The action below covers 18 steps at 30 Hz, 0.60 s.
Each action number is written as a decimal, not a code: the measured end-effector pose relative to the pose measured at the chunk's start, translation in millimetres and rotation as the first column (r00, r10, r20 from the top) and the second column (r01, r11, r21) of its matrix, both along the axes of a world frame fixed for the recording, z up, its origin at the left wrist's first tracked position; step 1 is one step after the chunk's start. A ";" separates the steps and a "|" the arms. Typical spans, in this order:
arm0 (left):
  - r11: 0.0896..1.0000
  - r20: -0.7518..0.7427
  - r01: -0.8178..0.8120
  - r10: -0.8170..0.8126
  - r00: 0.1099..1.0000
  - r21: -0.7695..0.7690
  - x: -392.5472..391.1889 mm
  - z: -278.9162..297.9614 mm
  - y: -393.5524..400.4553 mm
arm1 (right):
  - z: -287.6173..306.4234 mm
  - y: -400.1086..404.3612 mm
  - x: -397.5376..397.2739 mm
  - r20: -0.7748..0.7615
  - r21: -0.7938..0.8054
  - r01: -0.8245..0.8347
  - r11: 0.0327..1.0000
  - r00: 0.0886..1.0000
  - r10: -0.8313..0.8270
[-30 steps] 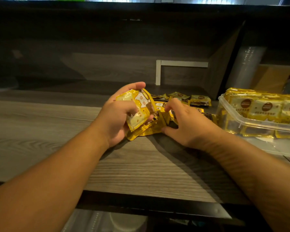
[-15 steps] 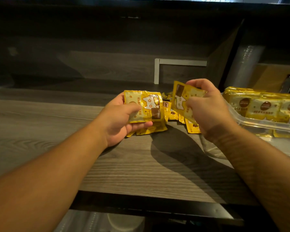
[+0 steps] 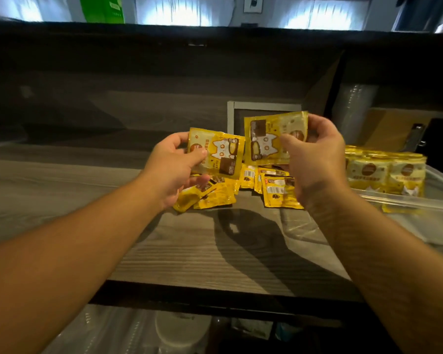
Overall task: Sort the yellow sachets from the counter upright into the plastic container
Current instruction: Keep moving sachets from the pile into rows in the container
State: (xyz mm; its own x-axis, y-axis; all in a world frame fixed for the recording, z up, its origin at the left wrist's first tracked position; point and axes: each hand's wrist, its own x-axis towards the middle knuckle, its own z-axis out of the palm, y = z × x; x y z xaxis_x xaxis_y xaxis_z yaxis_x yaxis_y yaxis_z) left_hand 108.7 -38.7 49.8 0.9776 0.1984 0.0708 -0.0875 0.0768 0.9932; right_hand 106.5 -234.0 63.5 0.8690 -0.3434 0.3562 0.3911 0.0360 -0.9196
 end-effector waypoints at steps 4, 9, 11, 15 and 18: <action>0.990 0.115 0.067 -0.081 0.990 0.122 -4.5 30.2 -33.2 | 30.0 -40.1 -13.8 0.146 -0.095 0.101 0.990 0.986 -0.087; 0.945 0.191 0.171 -0.229 0.954 0.277 0.8 59.7 -98.4 | 59.4 -105.1 -32.4 0.234 -0.117 0.183 0.976 0.960 -0.152; 0.889 0.202 0.207 -0.309 0.929 0.408 2.1 65.5 -128.7 | 64.1 -126.6 -39.7 0.250 -0.093 0.197 0.976 0.953 -0.169; 0.726 0.174 0.220 -0.425 0.888 0.651 9.2 63.7 -186.2 | 65.3 -158.6 -49.4 0.294 -0.129 0.248 0.960 0.934 -0.202; 0.560 0.155 0.154 -0.465 0.872 0.814 17.0 57.0 -219.7 | 60.9 -178.2 -48.5 0.283 -0.195 0.304 0.933 0.928 -0.243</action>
State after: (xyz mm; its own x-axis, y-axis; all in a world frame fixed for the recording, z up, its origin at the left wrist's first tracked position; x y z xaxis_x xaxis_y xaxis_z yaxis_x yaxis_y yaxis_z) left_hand 125.7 -258.4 106.9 0.8499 -0.3915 0.3527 -0.5263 -0.5972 0.6052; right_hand 58.0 -412.2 124.4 0.6250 -0.4363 0.6473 0.5730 -0.3068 -0.7600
